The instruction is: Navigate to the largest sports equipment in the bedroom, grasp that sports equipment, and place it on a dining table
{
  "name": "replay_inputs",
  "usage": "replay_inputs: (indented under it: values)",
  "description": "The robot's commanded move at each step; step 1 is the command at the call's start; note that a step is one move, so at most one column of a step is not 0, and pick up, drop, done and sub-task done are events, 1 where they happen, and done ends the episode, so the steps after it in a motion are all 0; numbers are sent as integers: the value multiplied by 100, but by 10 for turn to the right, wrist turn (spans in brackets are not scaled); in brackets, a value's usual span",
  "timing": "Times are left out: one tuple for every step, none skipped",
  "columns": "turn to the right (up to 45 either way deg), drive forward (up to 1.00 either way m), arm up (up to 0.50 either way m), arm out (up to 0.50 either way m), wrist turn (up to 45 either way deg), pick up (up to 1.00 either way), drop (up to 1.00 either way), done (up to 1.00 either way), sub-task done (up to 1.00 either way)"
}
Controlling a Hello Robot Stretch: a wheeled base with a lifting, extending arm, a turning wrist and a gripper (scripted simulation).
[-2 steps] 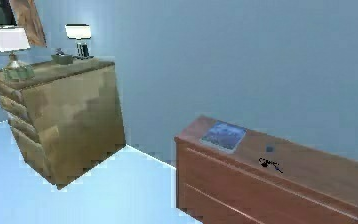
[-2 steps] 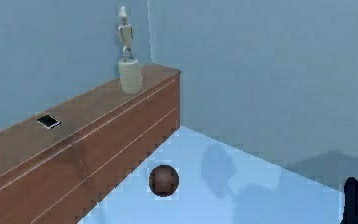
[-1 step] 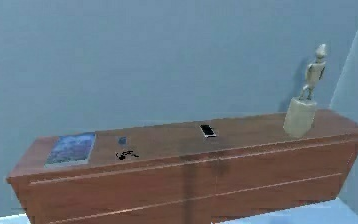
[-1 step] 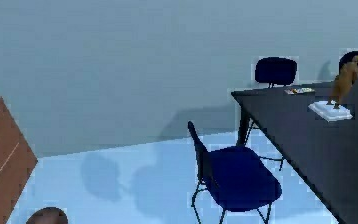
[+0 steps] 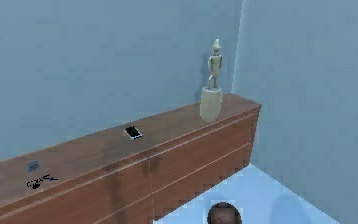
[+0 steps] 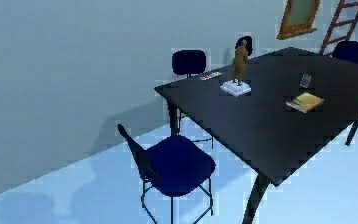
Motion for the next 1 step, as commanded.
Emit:
replay_inputs:
  values:
    - [0, 40, 0, 0, 0, 0, 0, 0, 0]
